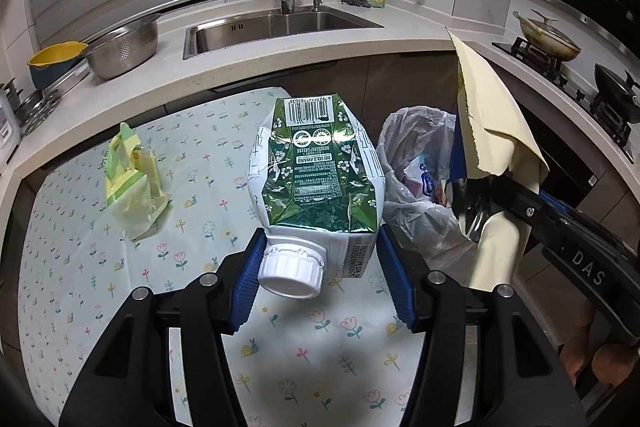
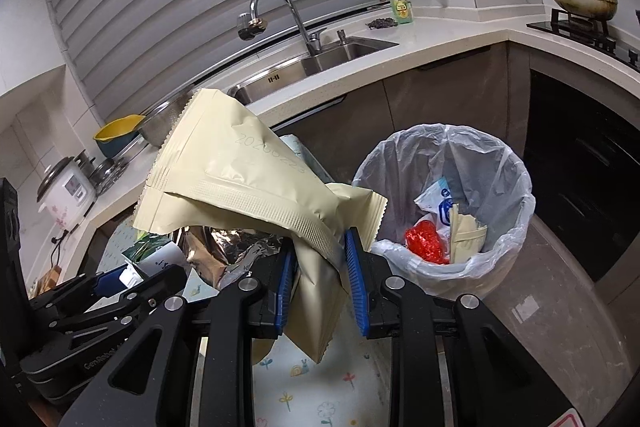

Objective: Collect trash
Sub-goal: 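Carry the green carton and beige pouch over the bin and open both tools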

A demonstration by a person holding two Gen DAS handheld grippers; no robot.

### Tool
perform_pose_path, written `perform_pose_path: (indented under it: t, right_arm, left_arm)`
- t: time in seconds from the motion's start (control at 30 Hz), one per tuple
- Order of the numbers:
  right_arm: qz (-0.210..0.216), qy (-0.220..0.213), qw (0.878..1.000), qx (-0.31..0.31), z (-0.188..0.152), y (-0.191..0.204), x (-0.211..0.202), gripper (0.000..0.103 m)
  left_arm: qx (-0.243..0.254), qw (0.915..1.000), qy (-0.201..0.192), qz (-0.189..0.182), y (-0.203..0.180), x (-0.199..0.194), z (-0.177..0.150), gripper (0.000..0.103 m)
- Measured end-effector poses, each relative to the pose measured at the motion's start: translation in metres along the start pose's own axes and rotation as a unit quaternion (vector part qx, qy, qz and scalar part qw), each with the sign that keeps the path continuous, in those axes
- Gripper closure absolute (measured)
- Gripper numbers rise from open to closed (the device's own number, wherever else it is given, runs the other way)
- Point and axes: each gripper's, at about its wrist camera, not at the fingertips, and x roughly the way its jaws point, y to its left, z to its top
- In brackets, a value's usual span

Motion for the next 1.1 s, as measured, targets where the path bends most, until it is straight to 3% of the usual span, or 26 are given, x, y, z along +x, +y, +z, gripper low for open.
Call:
perform_pose_path:
  t: [0.43, 0.63, 0.73, 0.93, 1.1]
  right_arm:
    - [-0.078, -0.02, 0.995, 0.064, 0.019, -0.093, 0.003, 0.079]
    - [-0.105, -0.016, 0.991, 0.084, 0.022, -0.121, 0.016, 0.079]
    - [-0.113, -0.013, 0.989, 0.09, 0.023, -0.13, 0.024, 0.079]
    - [-0.114, -0.006, 0.99, 0.081, 0.034, -0.128, 0.045, 0.078]
    - [-0.104, -0.006, 0.992, 0.064, 0.046, -0.112, 0.066, 0.061]
  left_arm:
    - [0.046, 0.9957, 0.023, -0.077, -0.069, 0.066, 0.041, 0.05]
    - [0.061, 0.9932, 0.027, -0.096, -0.101, 0.102, 0.059, 0.05]
    - [0.062, 0.993, 0.019, -0.099, -0.109, 0.116, 0.069, 0.041]
    - [0.028, 0.9955, 0.0, -0.09, -0.091, 0.12, 0.081, 0.022]
    - [-0.004, 0.9985, -0.012, -0.054, -0.056, 0.111, 0.078, 0.017]
